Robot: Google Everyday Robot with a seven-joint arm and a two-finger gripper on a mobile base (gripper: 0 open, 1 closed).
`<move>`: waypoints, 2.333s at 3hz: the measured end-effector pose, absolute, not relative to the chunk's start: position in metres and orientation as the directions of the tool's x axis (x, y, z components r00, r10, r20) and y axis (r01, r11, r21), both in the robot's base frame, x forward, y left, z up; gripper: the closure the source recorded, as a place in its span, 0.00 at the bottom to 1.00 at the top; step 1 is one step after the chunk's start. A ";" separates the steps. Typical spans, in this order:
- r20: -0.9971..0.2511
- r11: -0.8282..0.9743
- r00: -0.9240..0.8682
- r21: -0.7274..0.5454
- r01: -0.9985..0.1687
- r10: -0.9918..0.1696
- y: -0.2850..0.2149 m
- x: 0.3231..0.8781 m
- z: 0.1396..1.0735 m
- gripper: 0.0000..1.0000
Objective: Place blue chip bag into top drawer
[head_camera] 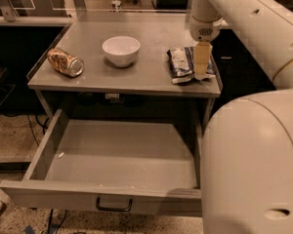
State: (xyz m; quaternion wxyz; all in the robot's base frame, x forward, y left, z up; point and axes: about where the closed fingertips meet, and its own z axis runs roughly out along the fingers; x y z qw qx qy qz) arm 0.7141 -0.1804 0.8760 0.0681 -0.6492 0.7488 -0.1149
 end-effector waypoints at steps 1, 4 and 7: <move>0.064 0.130 -0.152 -0.260 -0.957 -0.986 -0.187 0.723 0.867 0.00; 0.045 0.121 -0.133 -0.206 -0.971 -0.990 -0.174 0.733 0.831 0.00; 0.045 0.121 -0.133 -0.206 -0.971 -0.990 -0.174 0.733 0.831 0.72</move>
Offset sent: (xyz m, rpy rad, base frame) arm 0.0185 -0.0125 -0.0291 -0.0329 0.0432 -0.0065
